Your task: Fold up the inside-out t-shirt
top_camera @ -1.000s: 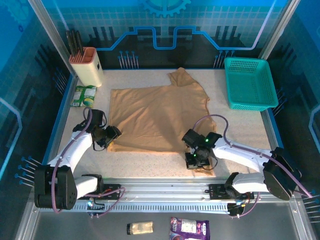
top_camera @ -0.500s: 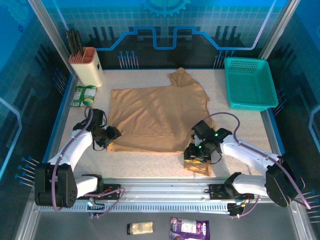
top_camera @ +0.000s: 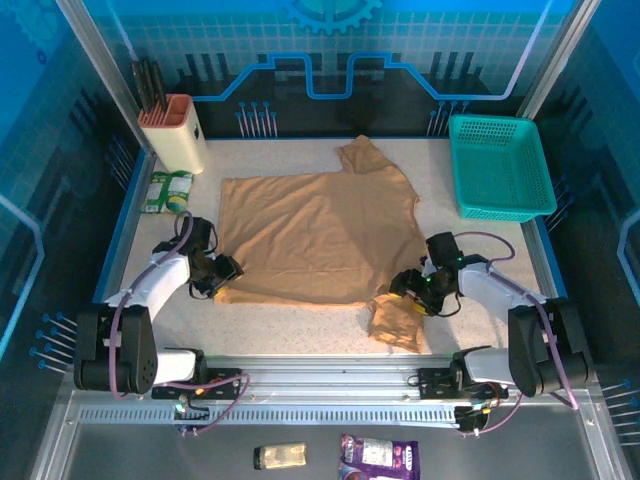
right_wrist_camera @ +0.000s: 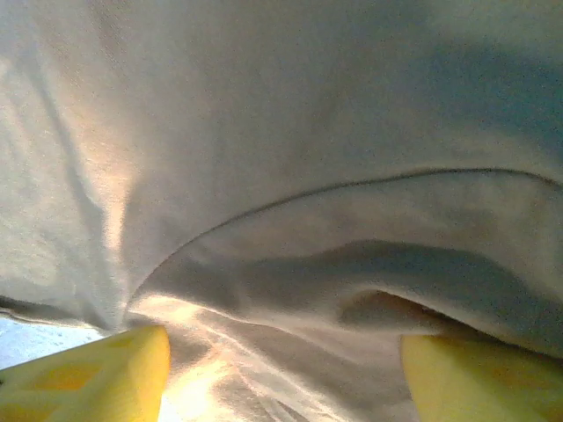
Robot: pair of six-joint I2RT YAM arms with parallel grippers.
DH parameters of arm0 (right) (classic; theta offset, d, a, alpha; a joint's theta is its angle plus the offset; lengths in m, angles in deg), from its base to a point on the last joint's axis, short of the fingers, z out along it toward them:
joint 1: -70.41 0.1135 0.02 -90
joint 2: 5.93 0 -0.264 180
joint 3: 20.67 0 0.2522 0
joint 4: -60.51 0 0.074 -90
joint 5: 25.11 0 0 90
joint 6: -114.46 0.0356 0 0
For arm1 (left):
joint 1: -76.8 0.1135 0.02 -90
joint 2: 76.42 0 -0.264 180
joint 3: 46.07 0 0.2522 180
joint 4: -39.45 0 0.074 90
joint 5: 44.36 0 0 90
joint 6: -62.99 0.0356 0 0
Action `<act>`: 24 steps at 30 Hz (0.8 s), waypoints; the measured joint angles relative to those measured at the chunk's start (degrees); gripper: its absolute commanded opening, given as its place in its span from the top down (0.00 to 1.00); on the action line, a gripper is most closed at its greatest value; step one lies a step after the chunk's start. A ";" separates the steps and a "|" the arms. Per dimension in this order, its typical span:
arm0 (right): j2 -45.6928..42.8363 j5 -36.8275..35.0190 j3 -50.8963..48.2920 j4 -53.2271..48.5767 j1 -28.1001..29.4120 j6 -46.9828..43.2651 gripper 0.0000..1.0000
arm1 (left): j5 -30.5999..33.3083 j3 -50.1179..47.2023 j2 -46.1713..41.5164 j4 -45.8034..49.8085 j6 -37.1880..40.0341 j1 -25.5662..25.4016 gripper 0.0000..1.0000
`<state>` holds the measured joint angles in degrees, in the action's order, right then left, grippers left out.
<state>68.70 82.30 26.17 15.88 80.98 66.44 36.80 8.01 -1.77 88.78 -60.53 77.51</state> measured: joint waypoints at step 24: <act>1.90 -4.94 10.58 -9.68 -2.01 -5.03 0.31 | 4.72 1.18 1.73 3.63 -0.33 -3.89 0.57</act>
<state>70.60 77.36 36.75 6.20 78.97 61.41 41.52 9.19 -0.05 92.41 -60.86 73.62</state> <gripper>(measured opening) 0.695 0.415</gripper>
